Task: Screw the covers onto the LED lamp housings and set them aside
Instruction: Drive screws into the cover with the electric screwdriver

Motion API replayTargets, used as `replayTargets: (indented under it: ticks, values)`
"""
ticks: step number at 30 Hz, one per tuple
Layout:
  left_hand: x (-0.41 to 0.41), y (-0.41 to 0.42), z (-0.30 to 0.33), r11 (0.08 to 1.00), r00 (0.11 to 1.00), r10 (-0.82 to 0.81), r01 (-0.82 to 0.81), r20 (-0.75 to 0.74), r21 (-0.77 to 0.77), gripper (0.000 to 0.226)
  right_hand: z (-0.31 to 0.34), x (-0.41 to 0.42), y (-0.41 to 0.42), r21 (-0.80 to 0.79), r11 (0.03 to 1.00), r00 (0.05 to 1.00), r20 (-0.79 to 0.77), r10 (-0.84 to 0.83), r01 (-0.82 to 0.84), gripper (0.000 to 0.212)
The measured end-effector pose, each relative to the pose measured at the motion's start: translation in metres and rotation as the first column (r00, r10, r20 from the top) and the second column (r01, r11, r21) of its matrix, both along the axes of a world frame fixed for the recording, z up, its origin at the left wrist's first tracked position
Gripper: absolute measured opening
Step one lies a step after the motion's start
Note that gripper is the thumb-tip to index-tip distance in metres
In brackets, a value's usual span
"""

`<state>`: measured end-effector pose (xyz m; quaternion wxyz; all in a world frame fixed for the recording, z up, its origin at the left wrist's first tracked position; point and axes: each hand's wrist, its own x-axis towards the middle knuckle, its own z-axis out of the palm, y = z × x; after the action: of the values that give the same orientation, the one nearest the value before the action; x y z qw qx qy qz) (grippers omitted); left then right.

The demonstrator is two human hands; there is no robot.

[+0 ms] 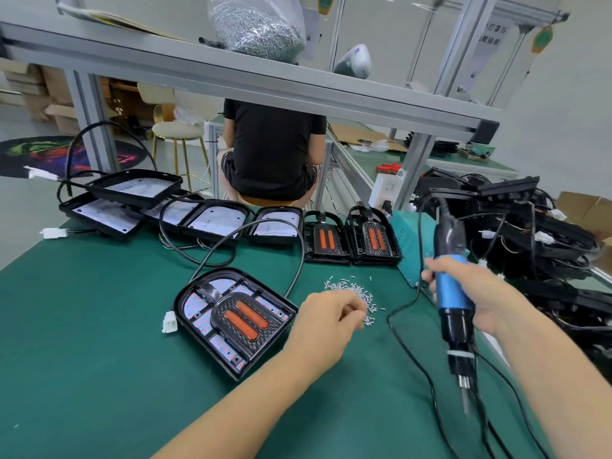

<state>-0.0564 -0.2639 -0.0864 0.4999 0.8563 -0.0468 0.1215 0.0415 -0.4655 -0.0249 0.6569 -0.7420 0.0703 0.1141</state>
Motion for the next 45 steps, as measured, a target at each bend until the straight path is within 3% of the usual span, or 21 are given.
replayTargets:
  ticks: [2,4,7,11,14,18,21,24,28,45]
  values:
    - [-0.003,0.011,0.008,0.988,1.0,-0.002,0.0,-0.017,-0.153,0.019,0.013,-0.004,0.008,0.31,0.951,0.999,0.047,0.009,-0.023,0.032]
    - [-0.005,0.026,0.016,0.955,1.0,-0.001,-0.008,-0.029,-0.297,0.018,0.021,-0.01,0.017,0.567,0.823,0.996,0.092,-0.023,-0.033,0.041]
    - [-0.008,0.052,0.025,0.888,0.998,0.053,-0.063,-0.034,-0.456,0.015,0.025,-0.021,0.036,0.761,0.648,0.998,0.048,-0.05,-0.004,0.036]
    - [-0.017,0.09,0.027,0.781,0.99,0.114,-0.139,-0.079,-0.609,0.01,0.024,-0.038,0.069,0.754,0.657,0.997,0.068,-0.041,-0.024,0.018]
    - [-0.028,0.113,0.022,0.707,0.984,0.139,-0.179,-0.113,-0.685,0.007,0.024,-0.046,0.091,0.819,0.572,0.986,0.133,-0.096,-0.055,0.012]
    - [-0.041,0.123,0.011,0.676,0.977,0.149,-0.211,-0.149,-0.706,0.007,0.032,-0.058,0.123,0.872,0.473,0.965,0.218,-0.144,-0.126,0.011]
    - [-0.046,0.126,0.007,0.625,0.983,0.111,-0.184,-0.147,-0.758,0.009,0.036,-0.067,0.145,0.879,0.446,0.946,0.272,-0.175,-0.17,0.007]
    - [-0.05,0.128,0.005,0.516,0.989,0.052,-0.143,-0.136,-0.845,0.021,0.038,-0.073,0.159,0.88,0.432,0.932,0.305,-0.196,-0.197,0.004]
    - [-0.053,0.129,0.003,0.407,0.991,0.005,-0.123,-0.133,-0.905,0.012,0.038,-0.077,0.17,0.87,0.434,0.909,0.355,-0.217,-0.236,0.007]
    - [-0.053,0.13,0.001,0.342,0.985,0.007,-0.163,-0.171,-0.925,0.012,0.034,-0.077,0.183,0.846,0.476,0.895,0.383,-0.228,-0.241,0.012]
